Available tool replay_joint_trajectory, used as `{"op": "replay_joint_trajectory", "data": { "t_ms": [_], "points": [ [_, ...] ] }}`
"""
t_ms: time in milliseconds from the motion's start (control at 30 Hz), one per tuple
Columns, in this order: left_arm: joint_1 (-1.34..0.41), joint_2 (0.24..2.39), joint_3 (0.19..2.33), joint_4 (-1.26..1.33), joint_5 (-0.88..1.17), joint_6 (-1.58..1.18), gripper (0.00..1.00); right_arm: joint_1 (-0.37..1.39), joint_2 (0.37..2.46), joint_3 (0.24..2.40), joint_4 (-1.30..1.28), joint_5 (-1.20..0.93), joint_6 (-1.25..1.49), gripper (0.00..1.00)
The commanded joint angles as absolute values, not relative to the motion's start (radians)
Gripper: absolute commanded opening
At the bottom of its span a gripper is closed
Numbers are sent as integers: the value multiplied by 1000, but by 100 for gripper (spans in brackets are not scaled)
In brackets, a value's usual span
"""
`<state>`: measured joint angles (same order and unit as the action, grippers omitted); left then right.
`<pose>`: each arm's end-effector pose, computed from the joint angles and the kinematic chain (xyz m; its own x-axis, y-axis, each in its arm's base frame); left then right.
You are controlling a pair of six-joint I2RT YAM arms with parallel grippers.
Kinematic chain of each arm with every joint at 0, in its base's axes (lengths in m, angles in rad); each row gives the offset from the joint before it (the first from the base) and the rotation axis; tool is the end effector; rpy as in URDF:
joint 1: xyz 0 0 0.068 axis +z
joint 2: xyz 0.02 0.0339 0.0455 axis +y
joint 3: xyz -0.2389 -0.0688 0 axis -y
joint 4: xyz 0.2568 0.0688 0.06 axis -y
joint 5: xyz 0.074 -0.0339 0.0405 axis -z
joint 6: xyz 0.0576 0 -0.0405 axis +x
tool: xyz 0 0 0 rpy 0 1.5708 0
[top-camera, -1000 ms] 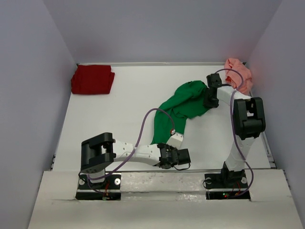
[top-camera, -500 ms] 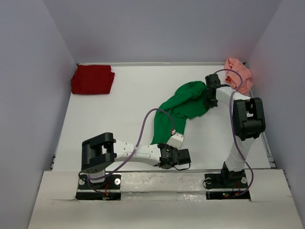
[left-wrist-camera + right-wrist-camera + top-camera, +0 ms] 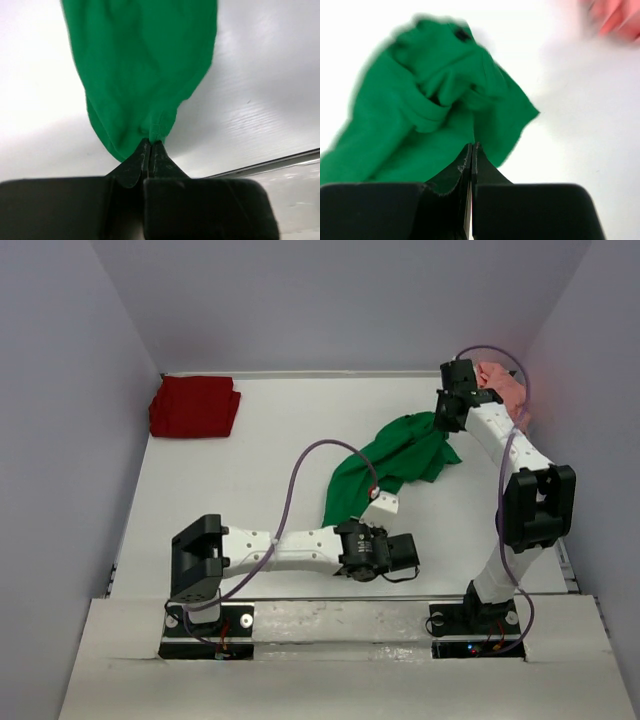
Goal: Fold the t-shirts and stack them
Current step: Flatten the tshirt out
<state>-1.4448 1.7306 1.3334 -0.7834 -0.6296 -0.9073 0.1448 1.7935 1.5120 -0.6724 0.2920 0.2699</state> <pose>0.0794 -0.3567 0.1939 -0.6811 0.3100 -0.6633 0.3849 0.9222 0.0357 0.4089 0.0429 0.2274 -0.7708 0.1456 -0.6202 0.2409 0.9679 -0.0721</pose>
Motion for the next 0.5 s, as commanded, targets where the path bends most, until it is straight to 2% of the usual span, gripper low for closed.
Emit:
{"op": "replay_joint_trajectory", "data": {
  "t_ms": [0, 100, 367, 467],
  "points": [
    [-1440, 1672, 1587, -1008, -844, -922, 0, 149, 1700, 1761, -778, 336, 210, 0],
    [-1434, 1657, 1635, -1045, -867, -907, 0, 149, 1759, 1894, -868, 321, 202, 0],
    [-1384, 1559, 1661, -1131, -942, -933, 0, 149, 1691, 1879, -788, 357, 180, 0],
    [-1336, 1485, 1696, -1131, -985, -907, 0, 149, 1719, 2067, -854, 386, 144, 0]
  ]
}}
